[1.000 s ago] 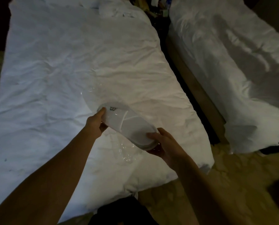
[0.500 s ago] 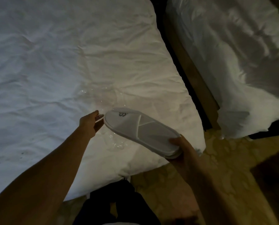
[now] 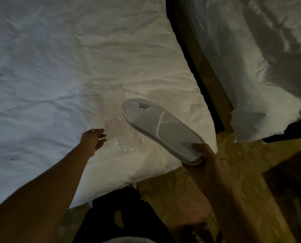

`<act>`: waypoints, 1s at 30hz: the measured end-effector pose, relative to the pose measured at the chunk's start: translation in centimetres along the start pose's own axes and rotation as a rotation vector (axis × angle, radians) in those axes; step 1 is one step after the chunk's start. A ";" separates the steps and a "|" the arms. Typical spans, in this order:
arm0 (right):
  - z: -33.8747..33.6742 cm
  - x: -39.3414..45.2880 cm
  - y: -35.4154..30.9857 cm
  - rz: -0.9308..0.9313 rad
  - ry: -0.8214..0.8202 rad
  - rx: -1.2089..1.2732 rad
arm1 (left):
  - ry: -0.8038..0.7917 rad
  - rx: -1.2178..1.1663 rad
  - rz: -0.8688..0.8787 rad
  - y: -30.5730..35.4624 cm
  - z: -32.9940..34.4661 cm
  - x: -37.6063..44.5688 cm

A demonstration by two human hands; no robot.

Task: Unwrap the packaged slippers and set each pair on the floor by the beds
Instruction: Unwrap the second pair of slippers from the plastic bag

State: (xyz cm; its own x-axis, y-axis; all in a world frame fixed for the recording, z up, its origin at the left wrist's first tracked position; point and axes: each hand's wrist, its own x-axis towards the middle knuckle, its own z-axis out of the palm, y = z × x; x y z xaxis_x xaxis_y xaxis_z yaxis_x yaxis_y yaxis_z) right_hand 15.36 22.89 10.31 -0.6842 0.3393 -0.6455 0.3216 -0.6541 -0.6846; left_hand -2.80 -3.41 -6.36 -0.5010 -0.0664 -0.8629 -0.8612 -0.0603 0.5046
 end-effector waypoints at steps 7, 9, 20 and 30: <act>1.0 0.1 1.4 0.036 -0.051 0.016 | 0.282 0.248 0.076 -2.1 -0.5 1.5; 1.9 0.5 1.8 0.066 -0.060 -0.001 | 0.379 0.328 0.060 -2.1 -0.8 0.8; 9.6 1.5 4.5 0.224 -0.383 0.047 | -0.398 -0.336 0.246 2.4 1.6 -8.9; 14.9 1.5 7.3 0.437 -0.579 -0.082 | -0.721 -0.696 0.331 1.4 -2.7 -12.5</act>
State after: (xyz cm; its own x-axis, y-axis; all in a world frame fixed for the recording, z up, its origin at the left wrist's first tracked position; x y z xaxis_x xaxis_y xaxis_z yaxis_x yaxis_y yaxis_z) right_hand 6.96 8.54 9.36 -0.7115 -0.3677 -0.5988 0.6769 -0.5874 -0.4436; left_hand 2.46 -5.32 5.25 -0.8309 0.4100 -0.3763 -0.5479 -0.7205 0.4250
